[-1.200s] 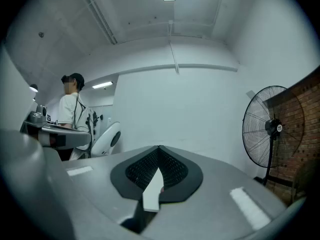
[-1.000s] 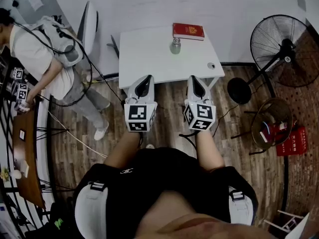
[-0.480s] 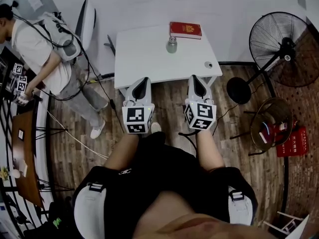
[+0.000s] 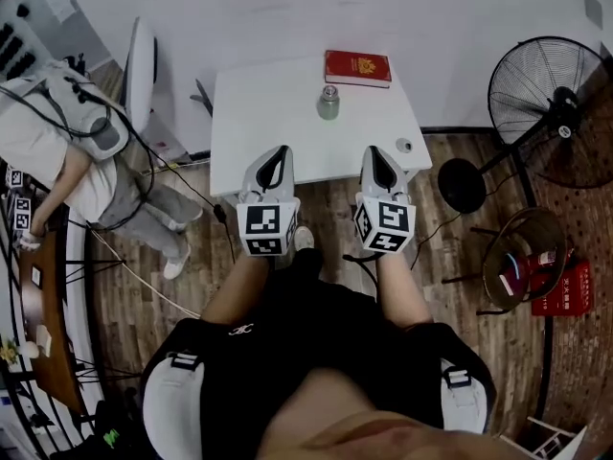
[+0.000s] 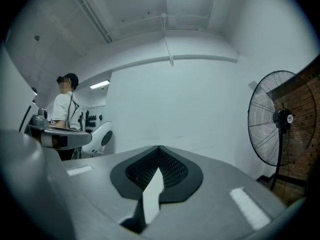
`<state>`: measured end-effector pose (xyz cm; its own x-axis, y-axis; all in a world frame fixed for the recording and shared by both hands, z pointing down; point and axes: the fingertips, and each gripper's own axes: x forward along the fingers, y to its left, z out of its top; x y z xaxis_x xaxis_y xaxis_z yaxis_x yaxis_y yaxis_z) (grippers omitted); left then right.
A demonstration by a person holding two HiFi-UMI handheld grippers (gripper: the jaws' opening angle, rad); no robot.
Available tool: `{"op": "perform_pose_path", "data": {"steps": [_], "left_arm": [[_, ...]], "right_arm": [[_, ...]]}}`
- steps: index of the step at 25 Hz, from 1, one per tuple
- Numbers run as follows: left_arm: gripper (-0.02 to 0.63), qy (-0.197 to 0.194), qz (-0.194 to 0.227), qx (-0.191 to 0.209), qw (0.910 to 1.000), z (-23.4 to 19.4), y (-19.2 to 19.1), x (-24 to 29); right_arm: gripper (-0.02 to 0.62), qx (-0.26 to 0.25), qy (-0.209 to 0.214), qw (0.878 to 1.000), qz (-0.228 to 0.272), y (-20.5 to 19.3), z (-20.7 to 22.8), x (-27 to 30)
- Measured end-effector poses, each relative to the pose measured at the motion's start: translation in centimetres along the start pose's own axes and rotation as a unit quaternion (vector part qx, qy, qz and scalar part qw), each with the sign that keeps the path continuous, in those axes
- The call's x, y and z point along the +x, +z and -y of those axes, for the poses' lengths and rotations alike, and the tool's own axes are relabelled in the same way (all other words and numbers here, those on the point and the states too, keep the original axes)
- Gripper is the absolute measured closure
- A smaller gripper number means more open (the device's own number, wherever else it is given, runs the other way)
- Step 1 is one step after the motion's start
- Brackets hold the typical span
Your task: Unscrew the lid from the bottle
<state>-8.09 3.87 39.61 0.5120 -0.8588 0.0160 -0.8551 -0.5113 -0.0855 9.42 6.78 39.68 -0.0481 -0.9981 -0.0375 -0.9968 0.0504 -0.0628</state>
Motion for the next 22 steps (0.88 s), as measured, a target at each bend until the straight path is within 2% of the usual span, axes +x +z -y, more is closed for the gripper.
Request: {"op": "perform_pose_path", "data": {"steps": [4, 11, 19, 22], "left_arm": [[0.551, -0.007, -0.002, 0.003, 1.0000, -2.1, -0.1, 6.4], [0.551, -0.044, -0.016, 0.006, 0.9989, -5.4, -0.2, 17.3], [0.551, -0.078, -0.048, 0.003, 0.9958, -7.0, -2.6, 25.6], [0.551, -0.109, -0.061, -0.005, 0.9922, -6.7, -4.0, 28.6]], "right_arm": [[0.592, 0.001, 0.012, 1.000, -0.004, -0.3, 1.1, 6.4], [0.592, 0.000, 0.013, 1.000, 0.007, 0.3, 3.2, 17.1], [0.592, 0.006, 0.020, 0.999, -0.036, -3.2, 5.5, 25.3], [0.592, 0.004, 0.054, 0.998, -0.037, -4.4, 5.9, 28.8]]}}
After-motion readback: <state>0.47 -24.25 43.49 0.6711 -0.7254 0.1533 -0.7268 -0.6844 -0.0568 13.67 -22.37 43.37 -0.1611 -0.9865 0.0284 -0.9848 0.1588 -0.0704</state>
